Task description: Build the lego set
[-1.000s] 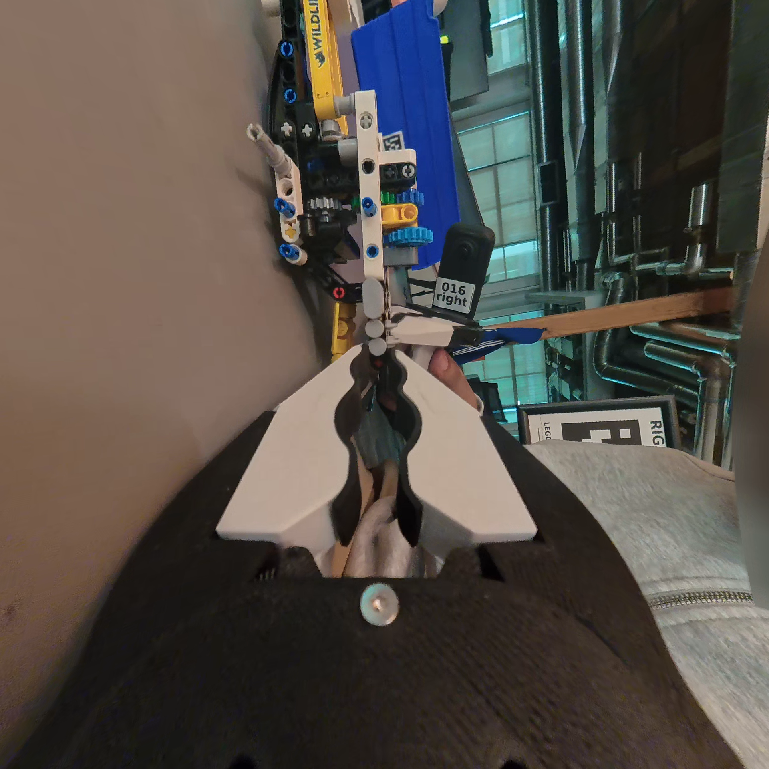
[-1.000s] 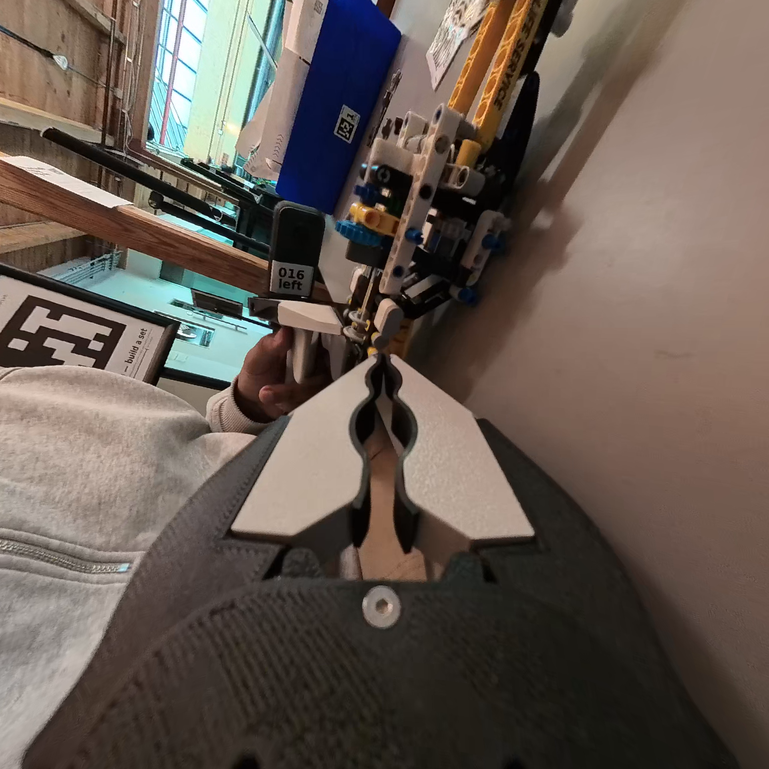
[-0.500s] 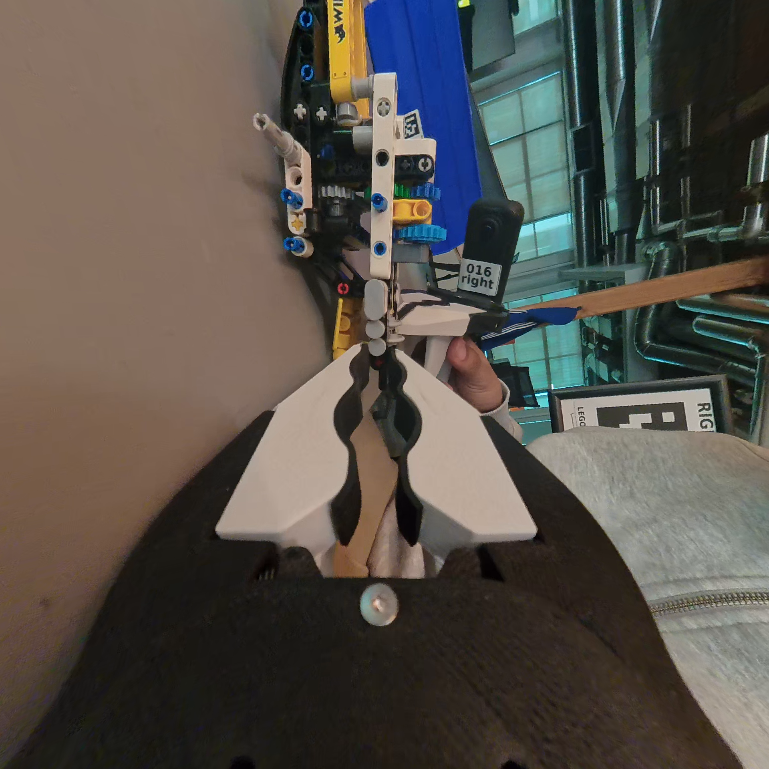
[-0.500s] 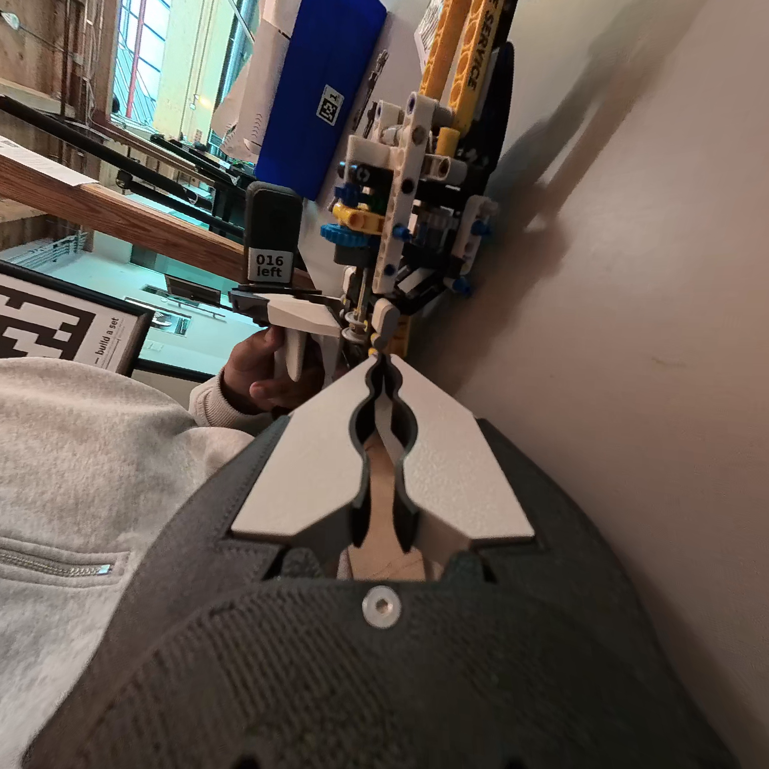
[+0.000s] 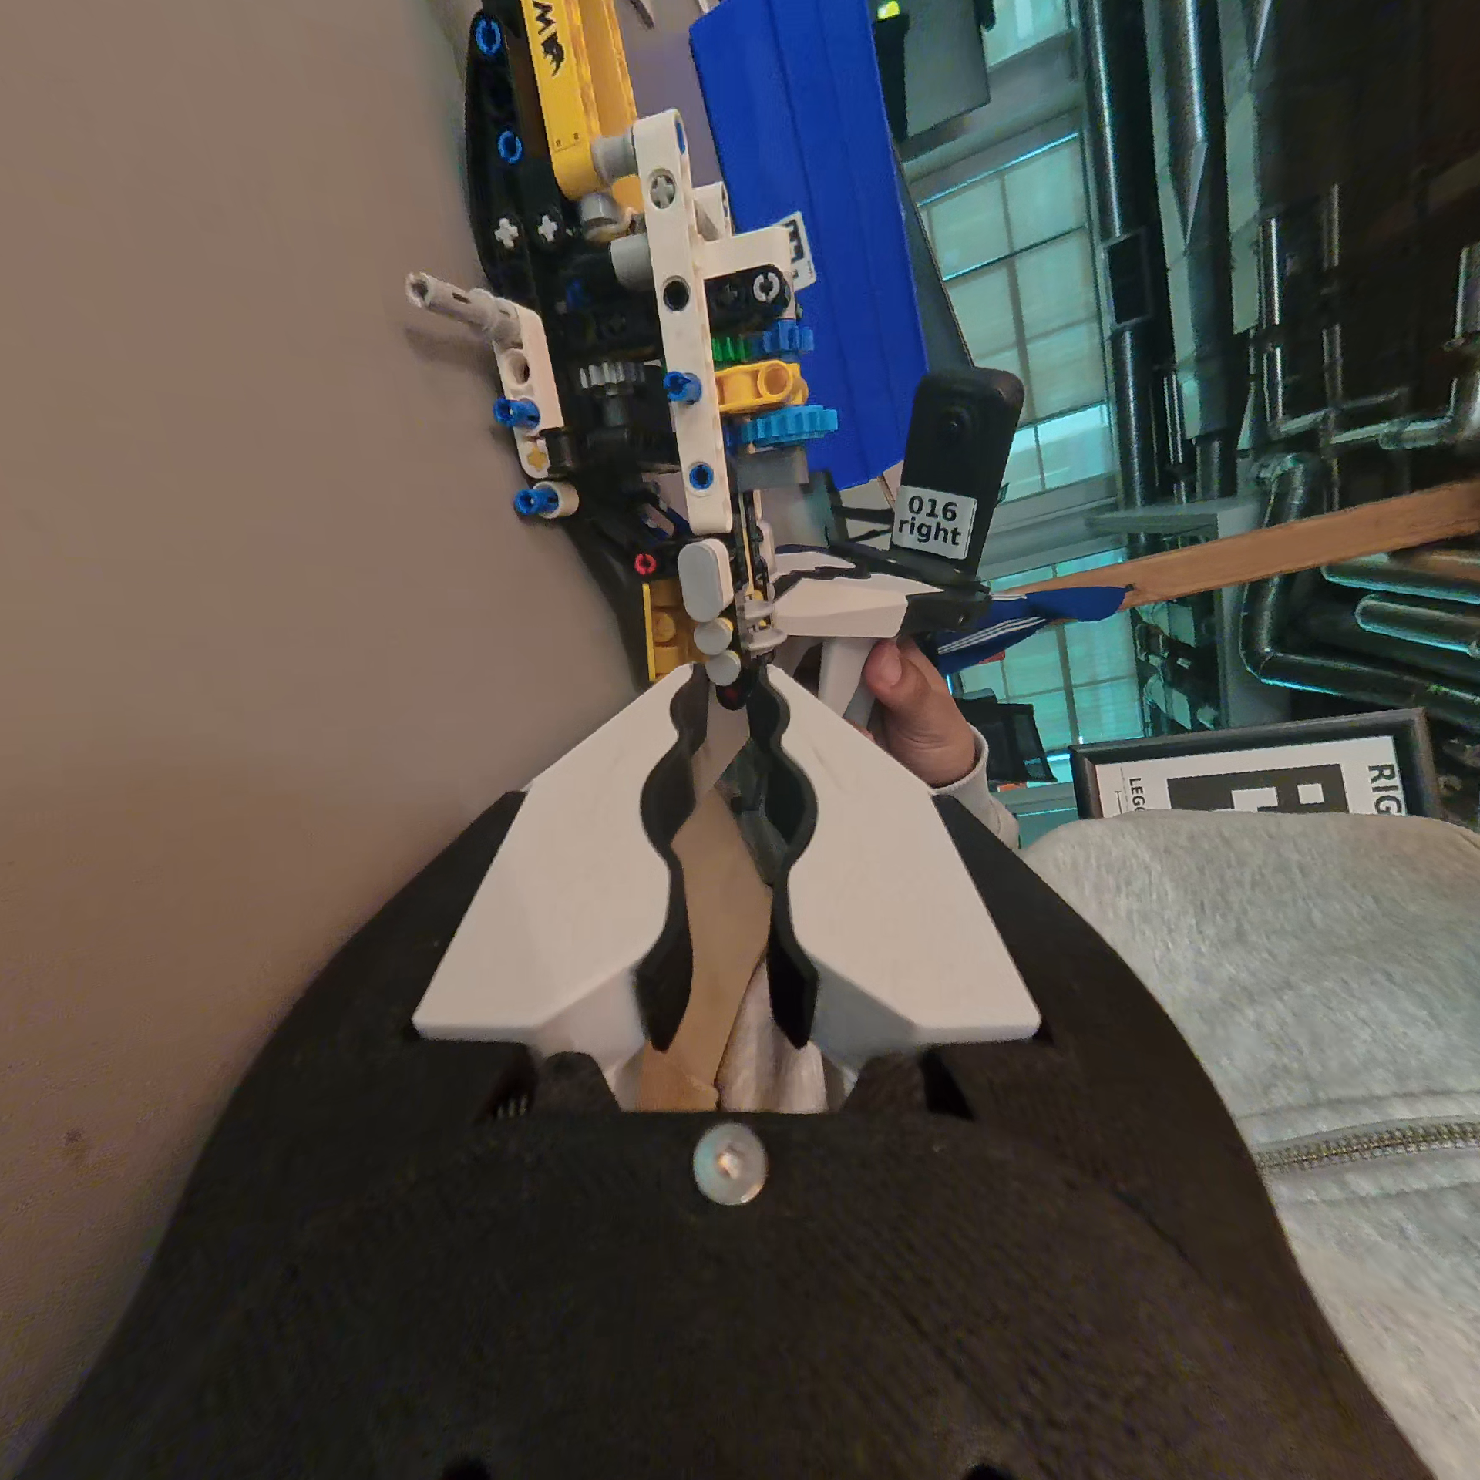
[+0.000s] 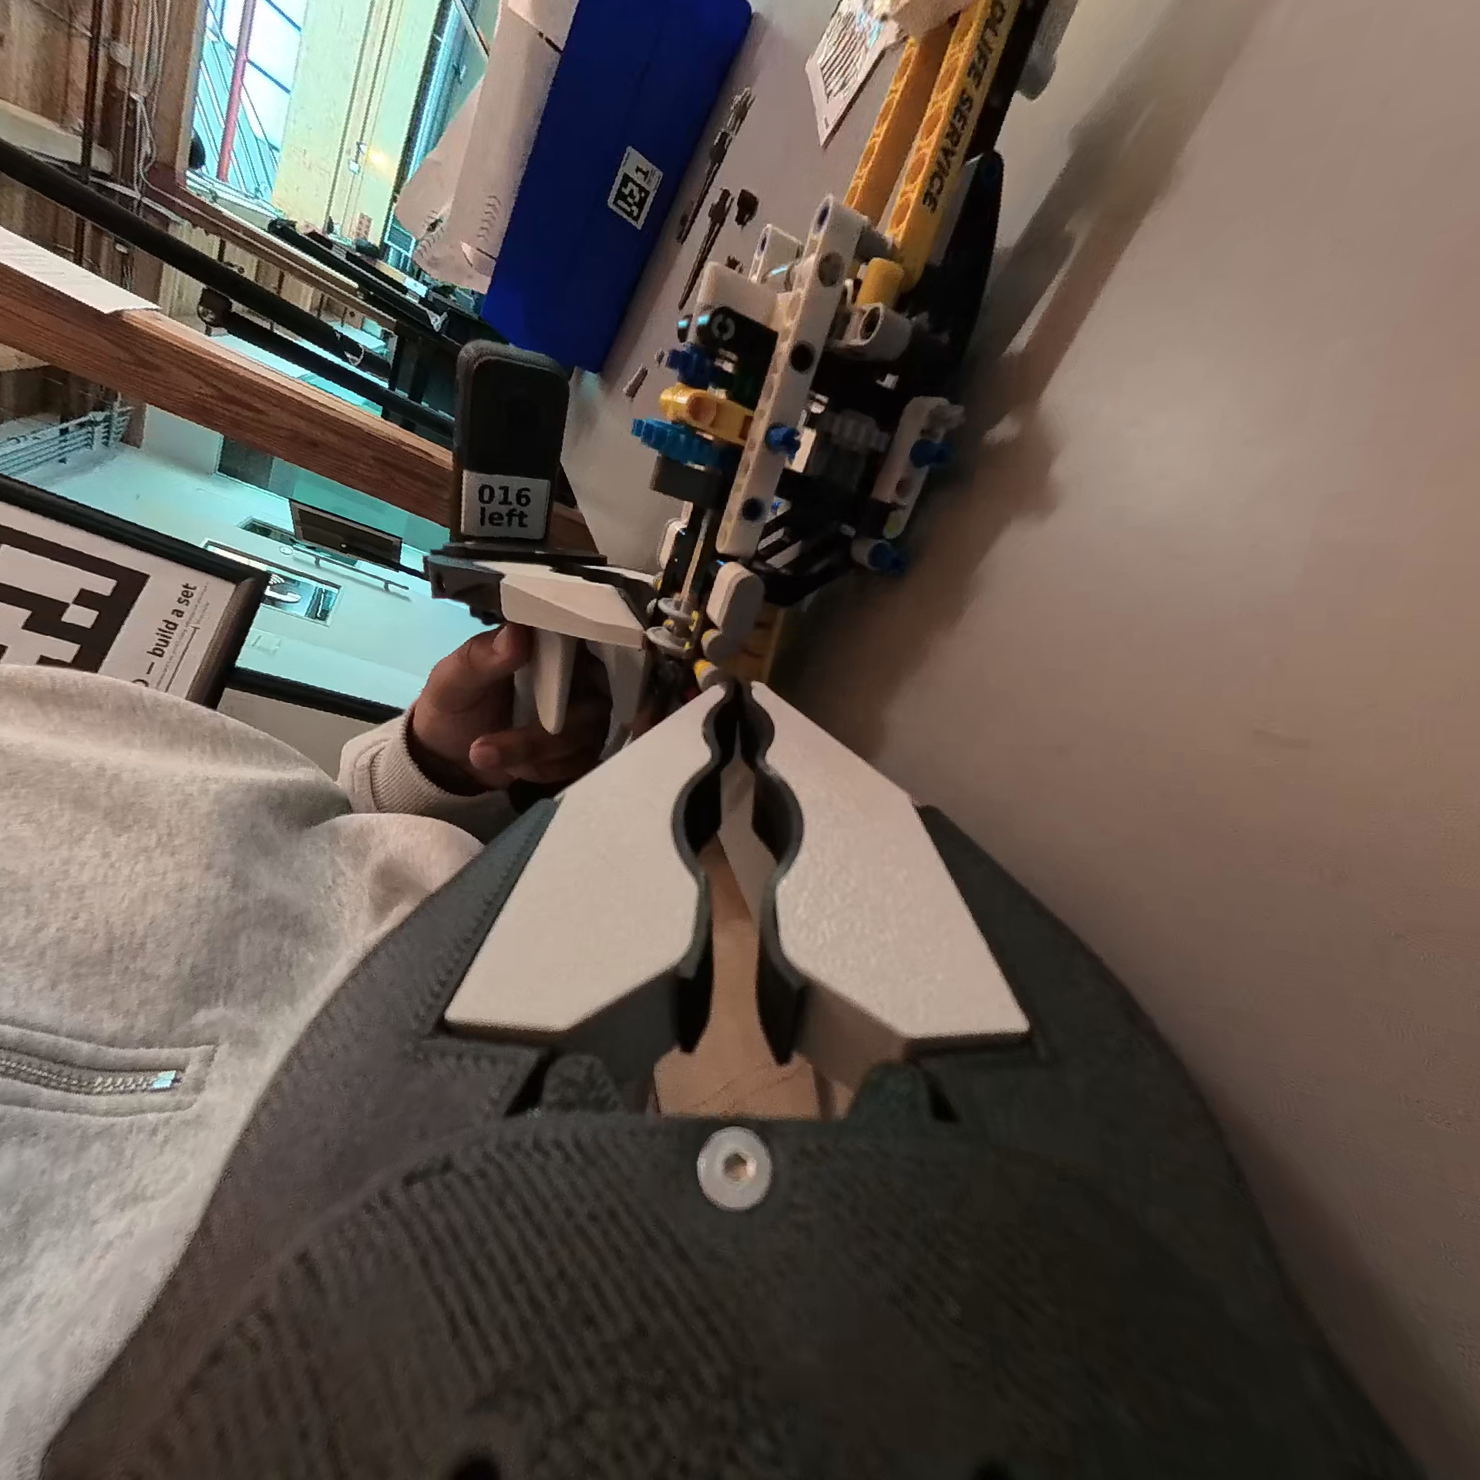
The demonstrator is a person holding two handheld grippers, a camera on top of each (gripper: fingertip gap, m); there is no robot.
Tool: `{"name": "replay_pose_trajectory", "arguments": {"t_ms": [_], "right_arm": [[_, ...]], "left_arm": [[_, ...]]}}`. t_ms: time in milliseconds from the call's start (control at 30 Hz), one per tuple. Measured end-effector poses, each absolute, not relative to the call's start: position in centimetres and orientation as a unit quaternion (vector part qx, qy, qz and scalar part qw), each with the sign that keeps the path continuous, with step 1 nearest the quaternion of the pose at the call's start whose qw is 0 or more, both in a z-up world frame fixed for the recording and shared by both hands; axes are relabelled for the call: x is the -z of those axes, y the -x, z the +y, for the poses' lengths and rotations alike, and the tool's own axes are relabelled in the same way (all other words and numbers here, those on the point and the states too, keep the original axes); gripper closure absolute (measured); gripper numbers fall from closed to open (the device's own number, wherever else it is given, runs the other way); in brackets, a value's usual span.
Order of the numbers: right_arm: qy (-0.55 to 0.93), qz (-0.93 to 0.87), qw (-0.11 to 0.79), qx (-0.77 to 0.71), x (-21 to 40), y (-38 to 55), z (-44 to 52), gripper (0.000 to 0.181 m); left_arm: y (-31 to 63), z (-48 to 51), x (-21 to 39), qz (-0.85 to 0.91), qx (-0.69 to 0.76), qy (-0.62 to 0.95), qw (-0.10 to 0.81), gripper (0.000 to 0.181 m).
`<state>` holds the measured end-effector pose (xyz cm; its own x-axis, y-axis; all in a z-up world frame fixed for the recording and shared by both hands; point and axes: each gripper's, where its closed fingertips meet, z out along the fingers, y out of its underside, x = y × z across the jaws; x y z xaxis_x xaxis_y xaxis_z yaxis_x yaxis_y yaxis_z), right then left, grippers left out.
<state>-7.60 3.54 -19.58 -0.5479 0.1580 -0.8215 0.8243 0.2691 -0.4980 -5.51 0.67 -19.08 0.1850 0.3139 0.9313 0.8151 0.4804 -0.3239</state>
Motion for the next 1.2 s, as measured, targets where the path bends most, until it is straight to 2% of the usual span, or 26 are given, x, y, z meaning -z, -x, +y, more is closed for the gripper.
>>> {"name": "replay_pose_trajectory", "arguments": {"t_ms": [433, 733, 1200], "right_arm": [[-0.316, 0.718, 0.348, 0.513, 18.9, 6.7, 3.1, 0.181], [-0.306, 0.717, 0.360, 0.513, 18.8, 6.1, 2.9, 0.181], [-0.301, 0.715, 0.372, 0.509, 18.7, 5.6, 2.5, 0.180]], "left_arm": [[4.7, -0.7, 19.1, -0.617, 0.174, 0.481, 0.598, 0.169], [3.9, -1.1, 19.9, -0.622, 0.134, 0.527, 0.564, 0.159], [4.9, -0.6, 18.9, -0.615, 0.220, 0.454, 0.606, 0.171]]}}
